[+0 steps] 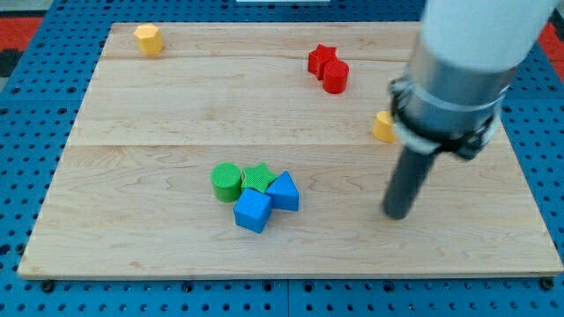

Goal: Move the green star to the top left of the red star

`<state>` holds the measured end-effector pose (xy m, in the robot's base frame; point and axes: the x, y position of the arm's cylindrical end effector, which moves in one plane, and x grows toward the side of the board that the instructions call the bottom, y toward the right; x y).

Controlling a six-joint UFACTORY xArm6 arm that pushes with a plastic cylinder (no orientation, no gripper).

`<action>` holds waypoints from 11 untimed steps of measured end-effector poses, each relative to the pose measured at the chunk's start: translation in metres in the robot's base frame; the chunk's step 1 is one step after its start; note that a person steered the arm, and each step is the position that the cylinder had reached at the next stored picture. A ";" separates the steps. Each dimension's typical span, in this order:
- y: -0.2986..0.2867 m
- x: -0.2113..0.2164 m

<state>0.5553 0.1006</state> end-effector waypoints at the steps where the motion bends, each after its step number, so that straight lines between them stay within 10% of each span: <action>1: -0.075 -0.011; 6: -0.243 -0.091; 9: -0.180 -0.256; 11: -0.170 -0.282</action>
